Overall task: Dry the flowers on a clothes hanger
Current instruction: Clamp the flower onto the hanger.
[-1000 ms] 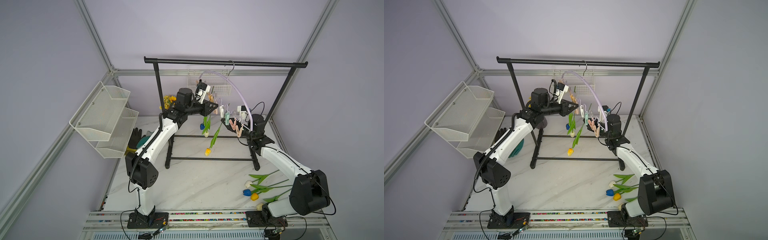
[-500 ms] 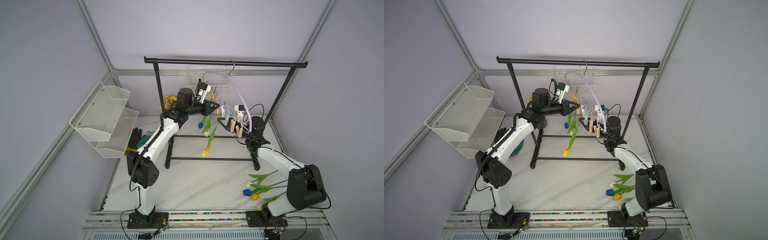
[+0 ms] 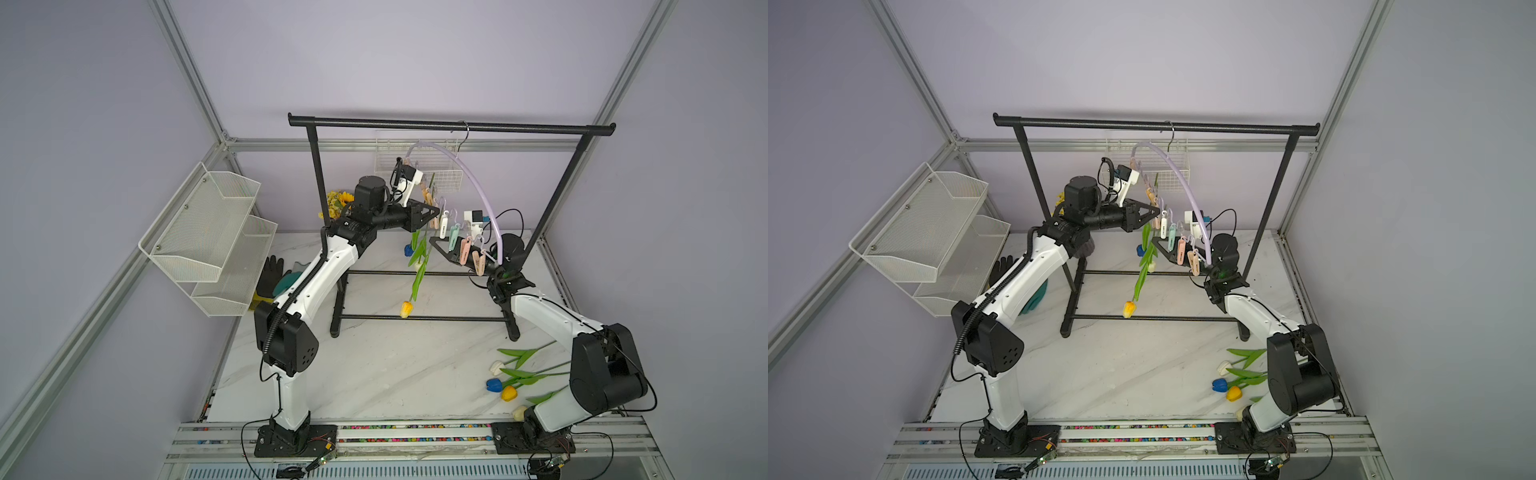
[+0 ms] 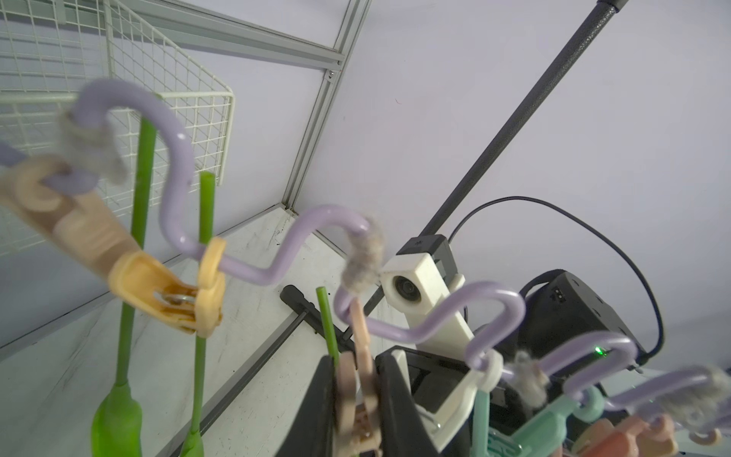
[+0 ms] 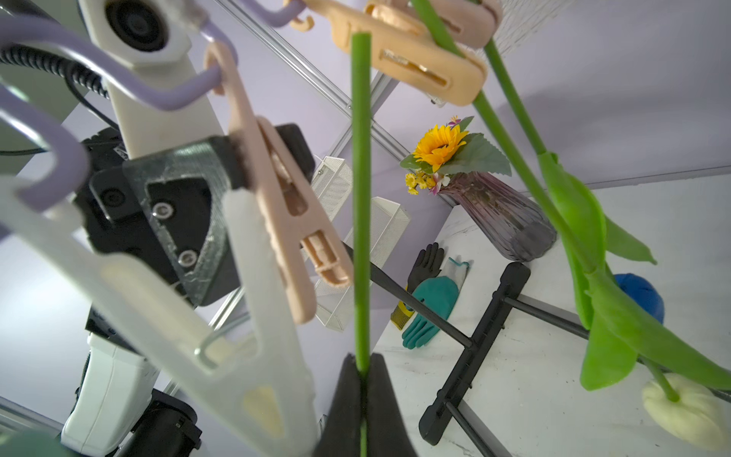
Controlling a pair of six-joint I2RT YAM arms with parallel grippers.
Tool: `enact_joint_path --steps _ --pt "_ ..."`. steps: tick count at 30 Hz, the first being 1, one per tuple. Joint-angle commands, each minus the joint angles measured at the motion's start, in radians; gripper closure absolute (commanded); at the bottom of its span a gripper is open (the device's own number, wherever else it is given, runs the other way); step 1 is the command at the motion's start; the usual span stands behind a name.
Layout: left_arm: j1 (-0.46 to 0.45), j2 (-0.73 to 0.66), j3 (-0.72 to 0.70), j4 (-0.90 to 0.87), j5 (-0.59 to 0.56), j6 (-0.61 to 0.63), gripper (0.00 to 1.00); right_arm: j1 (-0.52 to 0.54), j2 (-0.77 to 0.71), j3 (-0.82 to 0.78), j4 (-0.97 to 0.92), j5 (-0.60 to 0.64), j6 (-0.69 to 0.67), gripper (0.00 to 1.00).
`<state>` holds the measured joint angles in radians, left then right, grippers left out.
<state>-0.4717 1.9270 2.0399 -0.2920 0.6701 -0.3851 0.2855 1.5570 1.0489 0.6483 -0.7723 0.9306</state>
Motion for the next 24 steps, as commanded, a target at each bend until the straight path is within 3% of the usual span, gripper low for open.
enact_joint_path --steps 1,24 --pt "0.006 -0.001 0.002 0.061 0.018 -0.023 1.00 0.006 0.005 0.027 0.048 -0.020 0.008 1.00" --pt "0.005 0.002 -0.004 0.068 0.037 -0.031 1.00 0.010 0.027 0.073 0.051 -0.015 0.019 1.00"
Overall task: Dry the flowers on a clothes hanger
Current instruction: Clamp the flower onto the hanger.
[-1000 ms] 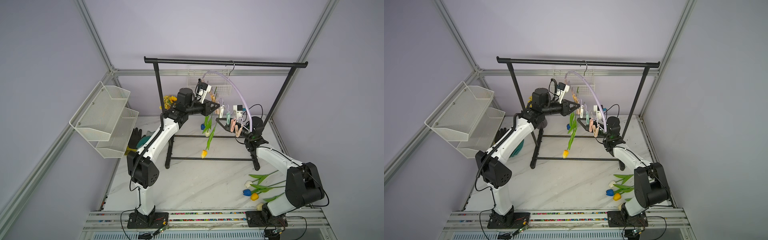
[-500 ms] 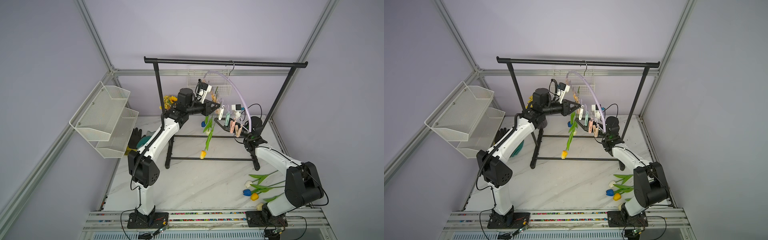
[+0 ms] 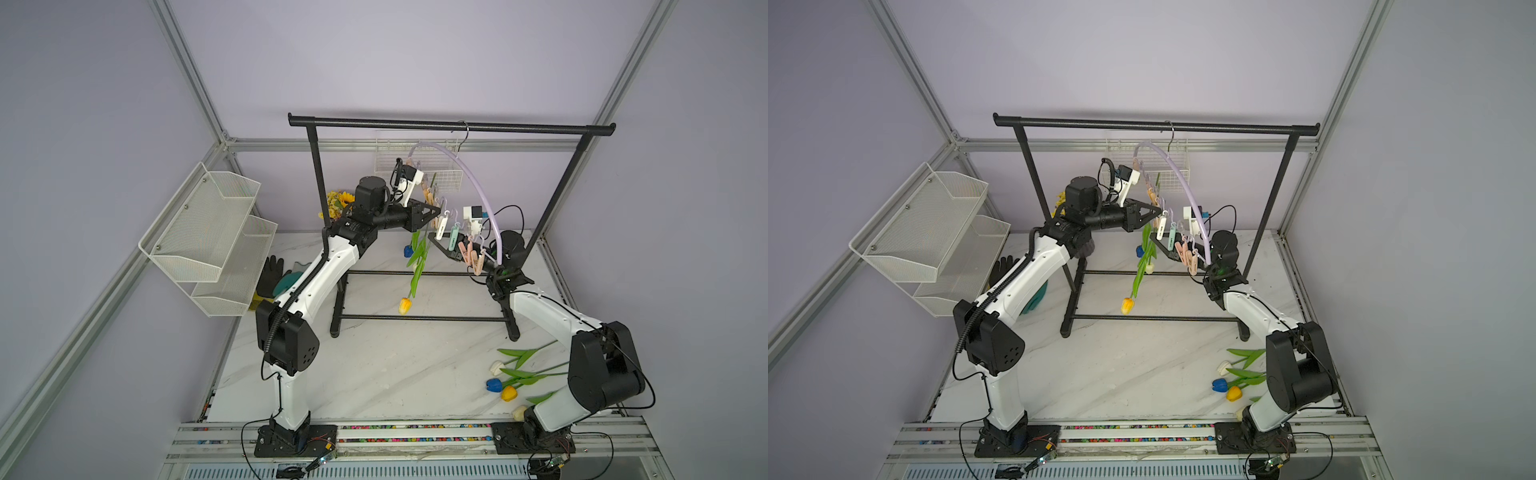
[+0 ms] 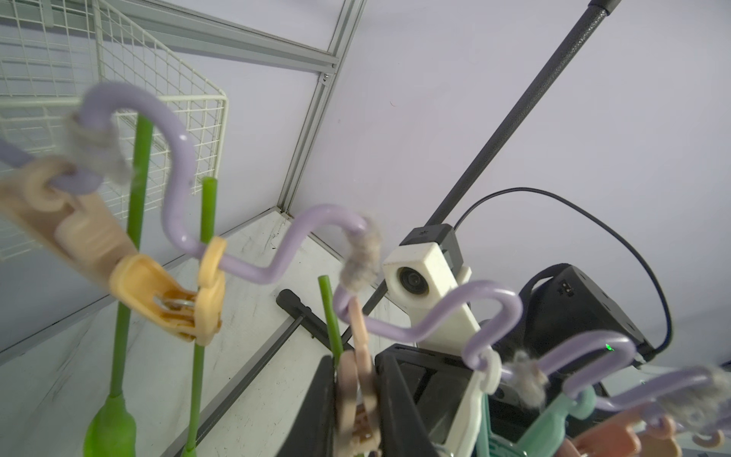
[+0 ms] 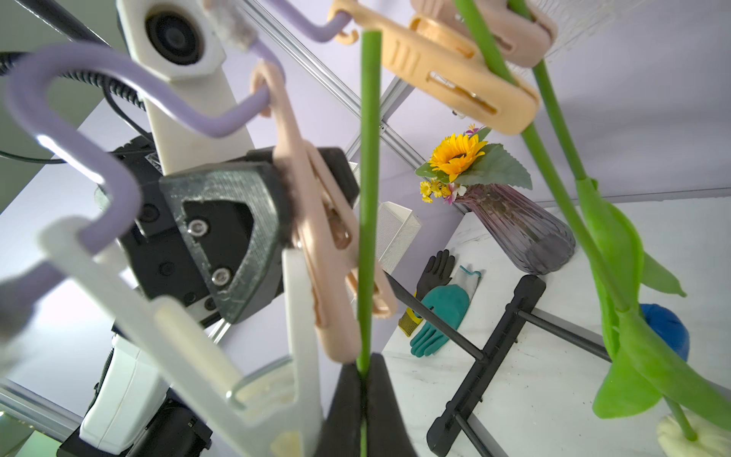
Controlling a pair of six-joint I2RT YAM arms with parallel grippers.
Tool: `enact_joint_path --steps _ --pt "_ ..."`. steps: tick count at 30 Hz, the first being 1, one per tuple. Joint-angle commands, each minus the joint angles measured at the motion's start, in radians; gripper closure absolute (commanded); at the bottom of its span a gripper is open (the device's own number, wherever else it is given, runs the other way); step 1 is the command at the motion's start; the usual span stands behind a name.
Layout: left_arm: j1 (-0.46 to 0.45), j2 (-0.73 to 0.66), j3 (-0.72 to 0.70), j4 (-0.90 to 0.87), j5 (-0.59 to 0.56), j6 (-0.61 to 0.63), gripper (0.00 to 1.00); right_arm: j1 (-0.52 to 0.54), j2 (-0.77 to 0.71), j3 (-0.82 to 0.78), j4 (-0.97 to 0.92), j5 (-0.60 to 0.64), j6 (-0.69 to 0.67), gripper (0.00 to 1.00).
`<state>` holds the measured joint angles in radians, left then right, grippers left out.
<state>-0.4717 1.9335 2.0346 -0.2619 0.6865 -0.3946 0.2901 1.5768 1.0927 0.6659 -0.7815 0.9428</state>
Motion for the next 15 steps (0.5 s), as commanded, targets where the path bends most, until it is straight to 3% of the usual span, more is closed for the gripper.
enact_joint_path --steps 1,8,15 --pt "0.007 -0.004 0.001 0.038 0.022 -0.021 1.00 0.006 0.009 0.031 0.035 -0.007 0.008 1.00" --pt "0.006 -0.008 -0.010 0.036 0.016 -0.020 1.00 0.006 0.013 0.039 0.034 -0.007 0.010 1.00" --pt "0.008 -0.015 -0.016 0.044 0.017 -0.021 0.85 0.006 0.013 0.034 0.031 0.003 0.006 1.00"
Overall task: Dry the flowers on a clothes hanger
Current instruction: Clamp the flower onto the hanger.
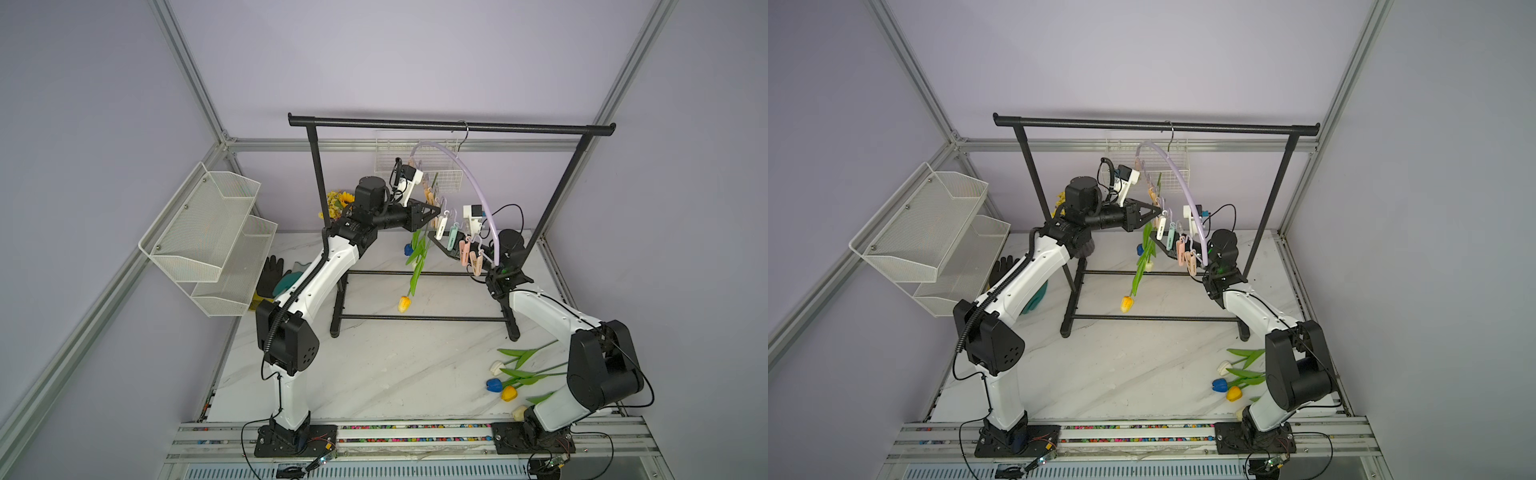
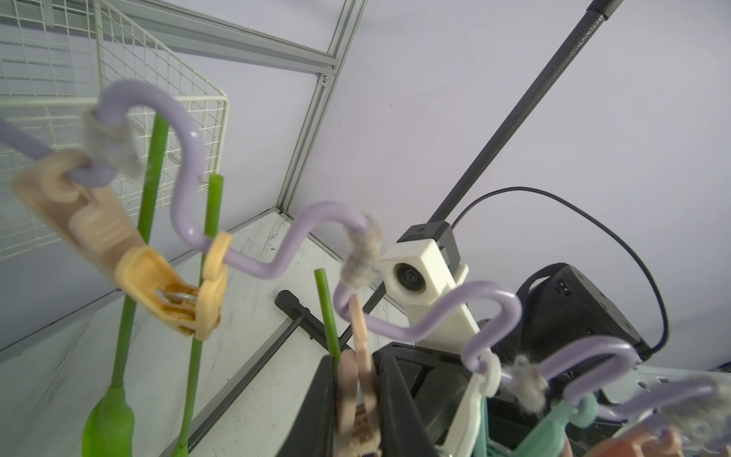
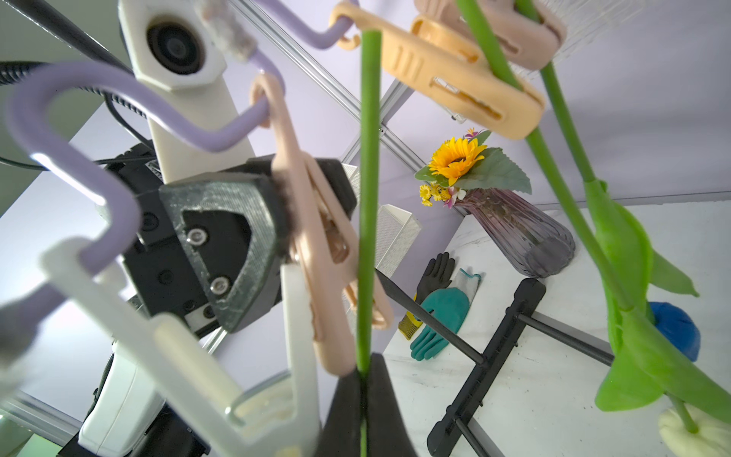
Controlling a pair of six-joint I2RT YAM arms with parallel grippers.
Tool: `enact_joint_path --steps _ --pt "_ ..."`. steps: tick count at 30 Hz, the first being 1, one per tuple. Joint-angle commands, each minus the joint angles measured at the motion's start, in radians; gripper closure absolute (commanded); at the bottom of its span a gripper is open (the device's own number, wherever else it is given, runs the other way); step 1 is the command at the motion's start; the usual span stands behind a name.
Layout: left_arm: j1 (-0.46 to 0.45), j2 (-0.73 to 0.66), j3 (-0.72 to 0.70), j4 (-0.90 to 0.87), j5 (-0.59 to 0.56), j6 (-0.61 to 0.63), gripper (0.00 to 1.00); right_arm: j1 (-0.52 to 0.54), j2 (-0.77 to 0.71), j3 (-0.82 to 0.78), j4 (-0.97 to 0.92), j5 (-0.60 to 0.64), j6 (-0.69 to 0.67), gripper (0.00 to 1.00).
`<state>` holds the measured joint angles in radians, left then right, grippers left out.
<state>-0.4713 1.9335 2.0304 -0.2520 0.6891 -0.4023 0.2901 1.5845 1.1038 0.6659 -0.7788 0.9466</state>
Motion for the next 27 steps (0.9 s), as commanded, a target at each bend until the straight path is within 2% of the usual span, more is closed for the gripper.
enact_joint_path --steps 1,5,19,27 --pt "0.008 -0.016 -0.013 0.037 0.016 -0.013 0.82 0.006 0.005 0.023 0.031 0.002 0.003 1.00" --pt "0.010 -0.024 -0.028 0.051 0.016 -0.016 0.71 0.006 0.005 0.023 0.028 0.003 0.000 1.00" --pt "0.013 -0.044 -0.027 0.059 0.008 -0.020 0.44 0.004 0.000 0.024 0.017 0.009 -0.019 1.00" --pt "0.016 -0.049 -0.019 0.059 0.004 -0.018 0.41 0.001 -0.007 0.025 0.009 0.009 -0.033 1.00"
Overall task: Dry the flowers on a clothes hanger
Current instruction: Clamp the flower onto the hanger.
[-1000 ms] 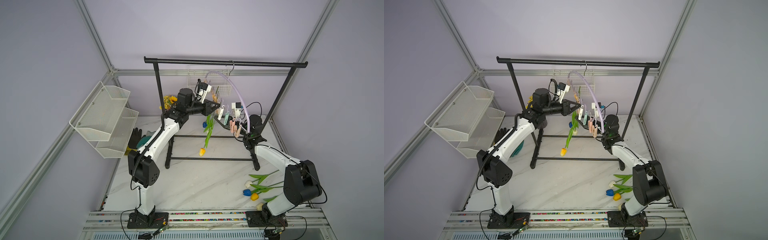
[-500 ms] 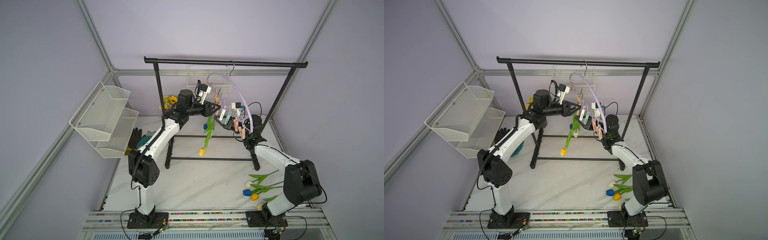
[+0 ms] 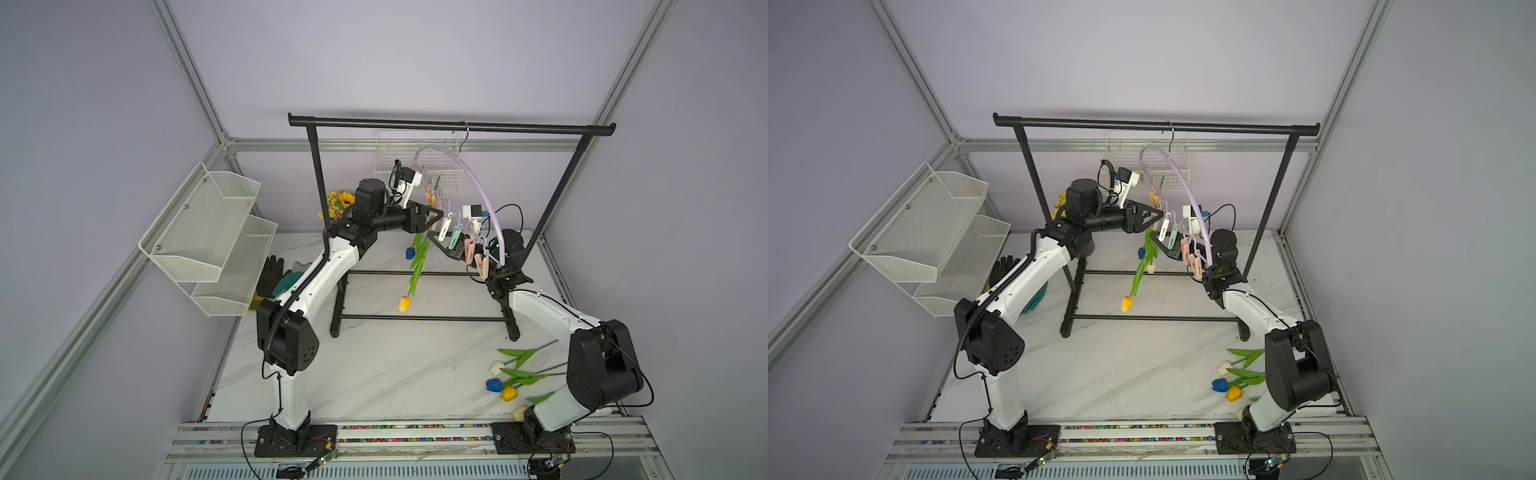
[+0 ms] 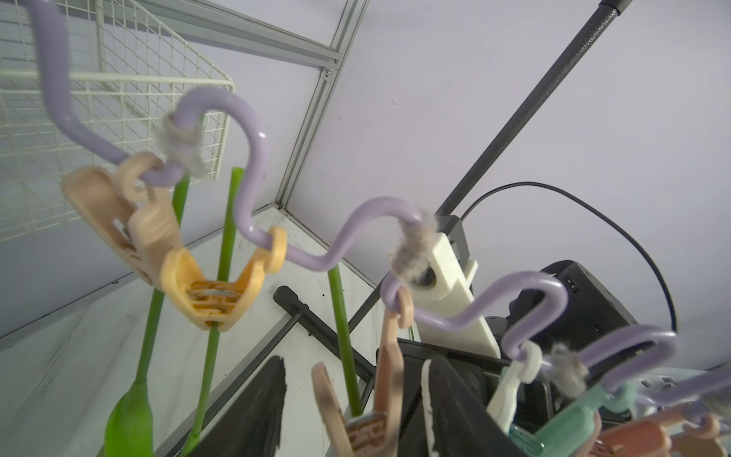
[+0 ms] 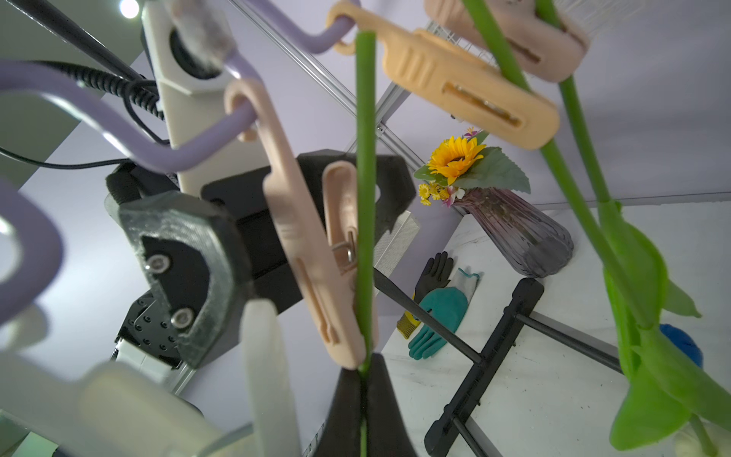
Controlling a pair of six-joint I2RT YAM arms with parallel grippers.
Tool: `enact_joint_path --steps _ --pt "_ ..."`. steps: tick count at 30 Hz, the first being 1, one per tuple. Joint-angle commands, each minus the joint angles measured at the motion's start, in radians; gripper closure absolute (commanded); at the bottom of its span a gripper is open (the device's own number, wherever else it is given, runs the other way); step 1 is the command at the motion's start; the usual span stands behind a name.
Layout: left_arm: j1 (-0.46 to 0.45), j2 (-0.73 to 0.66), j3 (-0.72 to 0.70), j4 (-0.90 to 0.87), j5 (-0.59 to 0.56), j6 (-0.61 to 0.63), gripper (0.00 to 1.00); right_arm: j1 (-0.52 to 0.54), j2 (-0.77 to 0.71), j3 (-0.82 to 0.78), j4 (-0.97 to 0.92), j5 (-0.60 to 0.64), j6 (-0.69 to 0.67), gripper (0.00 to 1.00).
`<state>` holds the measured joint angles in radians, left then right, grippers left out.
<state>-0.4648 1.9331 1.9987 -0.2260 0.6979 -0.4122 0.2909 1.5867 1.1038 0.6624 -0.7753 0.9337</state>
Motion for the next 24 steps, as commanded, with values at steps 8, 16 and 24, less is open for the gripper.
enact_joint_path --steps 8,16,24 --pt "0.012 -0.047 0.026 0.014 -0.005 -0.002 0.37 -0.008 -0.019 0.015 0.001 0.008 -0.040 0.81" --pt "0.015 -0.054 0.028 0.008 -0.006 0.001 0.37 -0.018 -0.048 -0.008 -0.102 0.038 -0.170 0.67" --pt "0.020 -0.056 0.026 -0.001 -0.011 0.004 0.37 -0.033 -0.082 -0.028 -0.172 0.079 -0.266 0.57"
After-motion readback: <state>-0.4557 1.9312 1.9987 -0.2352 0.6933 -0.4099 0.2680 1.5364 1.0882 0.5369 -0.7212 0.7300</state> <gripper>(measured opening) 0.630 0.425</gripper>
